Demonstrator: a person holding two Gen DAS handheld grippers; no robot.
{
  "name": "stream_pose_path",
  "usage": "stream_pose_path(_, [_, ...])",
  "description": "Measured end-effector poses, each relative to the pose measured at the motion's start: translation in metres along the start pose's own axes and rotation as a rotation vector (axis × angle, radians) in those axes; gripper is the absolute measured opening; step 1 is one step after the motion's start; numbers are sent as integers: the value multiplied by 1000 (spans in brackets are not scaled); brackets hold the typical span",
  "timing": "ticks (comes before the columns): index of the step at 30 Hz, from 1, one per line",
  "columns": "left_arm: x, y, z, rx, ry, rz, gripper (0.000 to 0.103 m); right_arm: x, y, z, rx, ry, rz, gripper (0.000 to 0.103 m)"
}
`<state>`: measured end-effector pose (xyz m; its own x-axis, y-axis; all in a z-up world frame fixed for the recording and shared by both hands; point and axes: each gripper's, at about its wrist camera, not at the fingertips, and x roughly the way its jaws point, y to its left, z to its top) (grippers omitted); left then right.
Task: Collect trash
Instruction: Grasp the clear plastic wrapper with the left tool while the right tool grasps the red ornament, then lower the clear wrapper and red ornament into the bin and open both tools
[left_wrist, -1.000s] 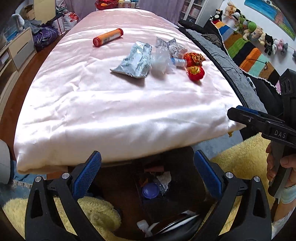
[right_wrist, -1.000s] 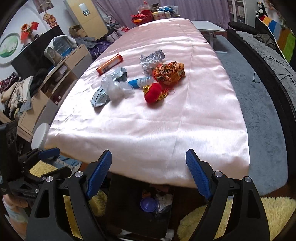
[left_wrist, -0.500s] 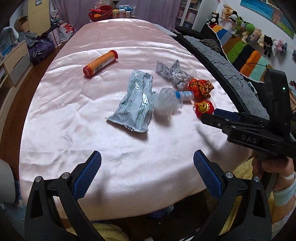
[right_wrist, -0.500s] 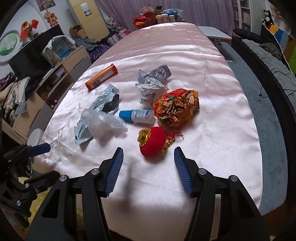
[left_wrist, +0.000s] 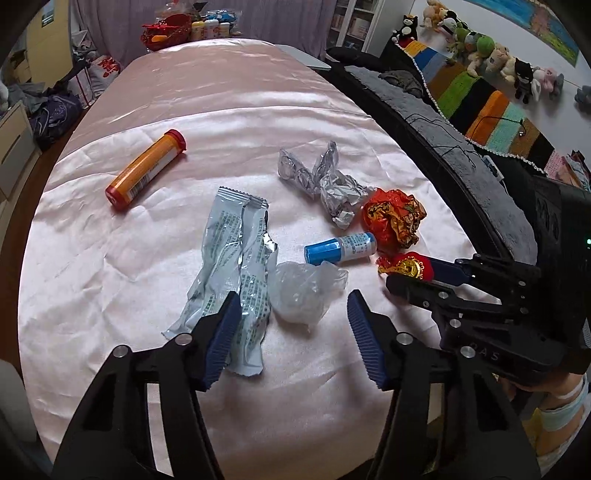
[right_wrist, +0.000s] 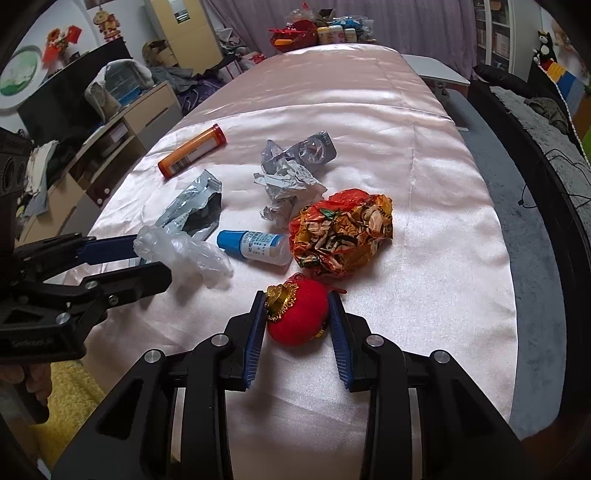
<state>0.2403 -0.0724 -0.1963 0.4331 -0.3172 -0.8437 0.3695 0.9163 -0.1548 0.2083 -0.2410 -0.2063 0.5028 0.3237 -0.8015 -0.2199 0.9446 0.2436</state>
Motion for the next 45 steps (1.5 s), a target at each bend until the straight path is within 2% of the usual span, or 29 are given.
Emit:
stream_pose_path(5, [12,1,7,11,4,-4,24,-3,-2,1,2,3,7,34])
stream_pose_path(8, [7,-2,7,22,-13,-3,22,-5,-3,-1,-2,2,2,34])
stream_pose_path(15, [-25,-5,6,25,-78,12,19,-18,3,-2,-12,-15,6,34])
stream_pose_path(24, [-79,-20,-13,36,-151,42,19,-64,21,-11,-50,-85,10,34])
stream_pose_path(36, [-114,-36,-85,17,-132,25,19,-102,49,-53,-91,-94,21,34])
stream_pose_path(45, [-114,-38,-143,-16,-77,5,19,-113,59,-88,-88,-77,29,34])
